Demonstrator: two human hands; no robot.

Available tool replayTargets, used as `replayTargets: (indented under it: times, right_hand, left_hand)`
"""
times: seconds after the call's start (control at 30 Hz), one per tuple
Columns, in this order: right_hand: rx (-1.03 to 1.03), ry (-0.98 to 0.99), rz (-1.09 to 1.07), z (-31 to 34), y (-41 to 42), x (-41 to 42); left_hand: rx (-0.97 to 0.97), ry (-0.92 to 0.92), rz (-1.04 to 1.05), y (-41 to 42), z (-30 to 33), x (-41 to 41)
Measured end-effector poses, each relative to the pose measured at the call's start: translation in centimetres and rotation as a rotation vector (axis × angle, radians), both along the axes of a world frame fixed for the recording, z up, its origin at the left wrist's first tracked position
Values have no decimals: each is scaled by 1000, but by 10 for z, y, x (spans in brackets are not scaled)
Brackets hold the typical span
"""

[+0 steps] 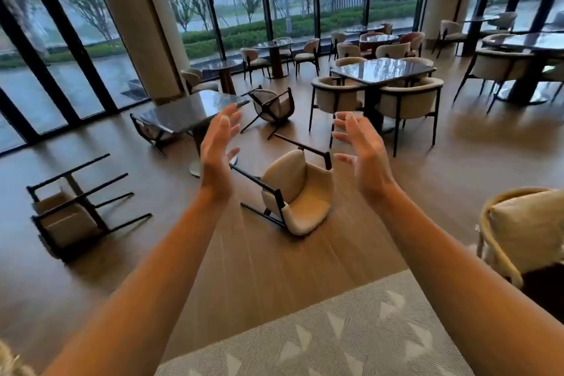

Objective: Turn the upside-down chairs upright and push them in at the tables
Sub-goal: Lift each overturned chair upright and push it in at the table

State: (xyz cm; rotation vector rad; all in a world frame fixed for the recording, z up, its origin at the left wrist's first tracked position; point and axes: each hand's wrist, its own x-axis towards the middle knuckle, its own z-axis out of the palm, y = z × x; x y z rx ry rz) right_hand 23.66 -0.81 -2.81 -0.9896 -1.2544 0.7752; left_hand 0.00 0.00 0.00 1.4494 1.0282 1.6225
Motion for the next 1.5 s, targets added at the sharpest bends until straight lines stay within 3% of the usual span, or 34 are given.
replayTargets:
  times: [0.47,1.1,1.5]
  right_hand:
    - [-172,-8,-64,-79,126,85]
    - [-348,-72,14,-131,447,147]
    - [-524,-217,144,-205,675,211]
  left_hand:
    - [-155,3,-56,144,-82,86]
    - [-289,-57,-8,452,-142,158]
    - [-578,-50,166,643,-228,234]
